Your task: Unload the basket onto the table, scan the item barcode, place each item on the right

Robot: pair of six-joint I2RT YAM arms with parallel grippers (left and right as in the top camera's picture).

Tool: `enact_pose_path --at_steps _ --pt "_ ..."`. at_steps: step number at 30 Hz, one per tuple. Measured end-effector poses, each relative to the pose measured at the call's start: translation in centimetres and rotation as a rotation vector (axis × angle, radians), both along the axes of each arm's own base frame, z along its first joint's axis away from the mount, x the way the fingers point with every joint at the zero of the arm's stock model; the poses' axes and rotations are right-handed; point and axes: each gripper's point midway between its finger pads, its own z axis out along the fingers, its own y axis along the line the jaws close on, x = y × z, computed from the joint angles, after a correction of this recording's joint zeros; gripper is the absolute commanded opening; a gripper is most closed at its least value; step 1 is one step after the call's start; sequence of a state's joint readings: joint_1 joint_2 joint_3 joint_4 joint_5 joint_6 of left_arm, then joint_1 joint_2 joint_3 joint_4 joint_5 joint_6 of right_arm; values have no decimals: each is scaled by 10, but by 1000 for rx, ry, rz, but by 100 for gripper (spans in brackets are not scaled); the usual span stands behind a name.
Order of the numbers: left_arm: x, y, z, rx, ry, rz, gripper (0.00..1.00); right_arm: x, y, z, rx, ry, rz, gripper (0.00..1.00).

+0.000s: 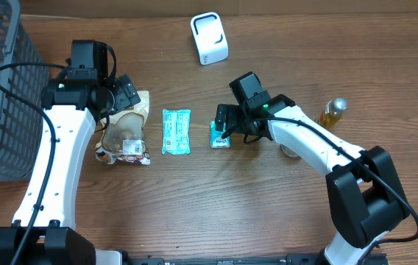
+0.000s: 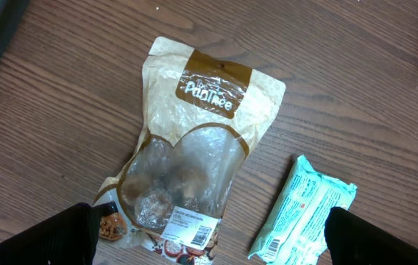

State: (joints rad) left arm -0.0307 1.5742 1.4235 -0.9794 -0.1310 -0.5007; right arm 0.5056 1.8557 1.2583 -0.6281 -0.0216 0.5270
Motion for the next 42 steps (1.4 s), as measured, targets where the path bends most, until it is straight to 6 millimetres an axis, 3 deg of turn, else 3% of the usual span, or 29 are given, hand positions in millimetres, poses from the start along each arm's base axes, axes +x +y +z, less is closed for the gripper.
enact_pose_path --at_steps 8,16,42 --pt "0 0 0 0 0 0 100 -4 -2 -2 -11 17 4 74" --pt "0 0 0 0 0 0 100 -8 -4 -3 -19 33 3 68" --pt "0 0 0 0 0 0 100 -5 -3 -2 -13 21 4 63"
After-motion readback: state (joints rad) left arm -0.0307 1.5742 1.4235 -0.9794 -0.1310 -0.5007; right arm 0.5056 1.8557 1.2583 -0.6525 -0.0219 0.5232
